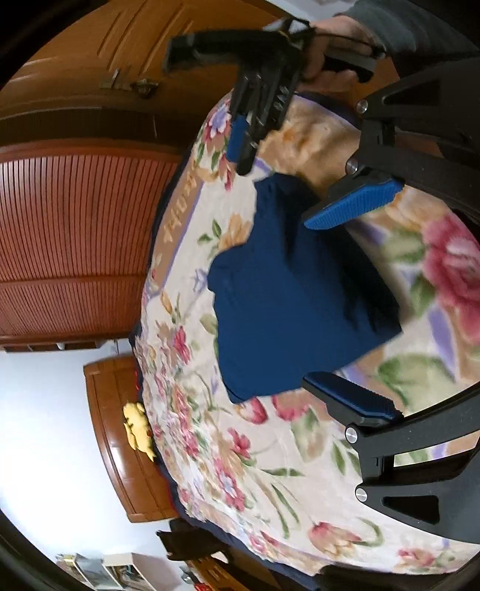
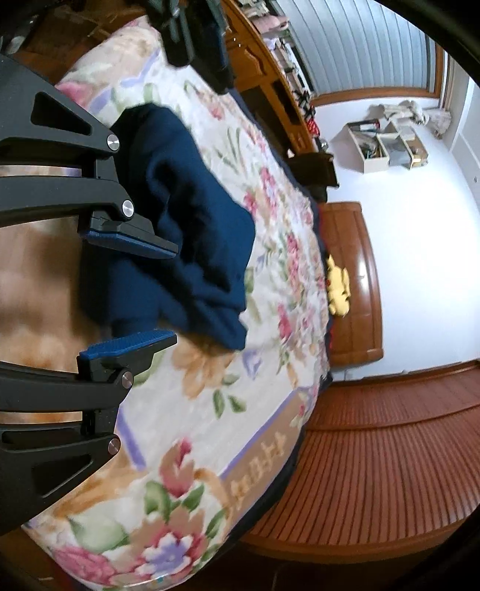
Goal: Fold large clothes
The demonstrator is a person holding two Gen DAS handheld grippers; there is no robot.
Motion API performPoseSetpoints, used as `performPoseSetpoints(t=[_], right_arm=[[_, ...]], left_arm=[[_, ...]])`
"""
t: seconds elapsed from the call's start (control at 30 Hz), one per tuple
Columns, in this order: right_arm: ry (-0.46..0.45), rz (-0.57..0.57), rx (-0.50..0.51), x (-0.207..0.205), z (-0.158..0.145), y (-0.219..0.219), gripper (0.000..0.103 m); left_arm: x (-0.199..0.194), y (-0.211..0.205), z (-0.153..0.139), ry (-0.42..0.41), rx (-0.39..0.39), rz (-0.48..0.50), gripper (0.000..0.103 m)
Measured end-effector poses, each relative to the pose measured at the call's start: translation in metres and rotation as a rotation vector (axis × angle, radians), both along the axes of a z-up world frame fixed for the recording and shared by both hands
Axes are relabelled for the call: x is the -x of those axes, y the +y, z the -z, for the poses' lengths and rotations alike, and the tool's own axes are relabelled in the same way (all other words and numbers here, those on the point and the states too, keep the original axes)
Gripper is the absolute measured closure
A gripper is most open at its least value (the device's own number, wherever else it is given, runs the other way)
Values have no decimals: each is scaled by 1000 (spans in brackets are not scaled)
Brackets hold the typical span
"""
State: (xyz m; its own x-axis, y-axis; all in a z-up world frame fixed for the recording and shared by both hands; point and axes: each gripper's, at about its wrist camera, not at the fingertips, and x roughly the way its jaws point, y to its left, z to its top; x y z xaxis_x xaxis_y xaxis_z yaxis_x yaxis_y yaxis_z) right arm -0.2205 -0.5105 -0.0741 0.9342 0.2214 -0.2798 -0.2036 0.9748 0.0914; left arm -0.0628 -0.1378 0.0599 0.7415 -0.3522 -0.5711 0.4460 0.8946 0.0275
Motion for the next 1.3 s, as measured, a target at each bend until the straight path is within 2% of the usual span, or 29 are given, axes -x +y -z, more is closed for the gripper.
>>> performPoseSetpoints(t=[0.13,0.23,0.37,0.63,0.73,0.93,1.0,1.07,1.17,1.3], right_arm=[[-44,-33,9,4,-3,12,61],[-65,-71,10,5,-3,22,55],[-90,-97,54,2,2,39,43],[7,-153,140,-35,23,57,43],[57,-137,191,-53,34,62,43],[68,-150,171,-71,33,59,43],[55,-165,176,-74,32,57,51],[43,-197,188,-71,36,58,71],[30,-212,209,-69,39,59,84],[1,-201,168,-59,36,49,93]], left_arm=[[-2,18,10,5,12,-31,23],[-3,30,17,11,22,-52,23],[-3,40,22,16,28,-71,23],[-2,49,27,16,30,-86,23],[-3,50,29,18,28,-87,23],[-1,53,32,17,16,-92,23],[-2,54,33,19,16,-94,23],[-2,55,33,21,16,-97,23],[-4,55,34,25,16,-100,23],[-4,55,35,29,16,-100,23]])
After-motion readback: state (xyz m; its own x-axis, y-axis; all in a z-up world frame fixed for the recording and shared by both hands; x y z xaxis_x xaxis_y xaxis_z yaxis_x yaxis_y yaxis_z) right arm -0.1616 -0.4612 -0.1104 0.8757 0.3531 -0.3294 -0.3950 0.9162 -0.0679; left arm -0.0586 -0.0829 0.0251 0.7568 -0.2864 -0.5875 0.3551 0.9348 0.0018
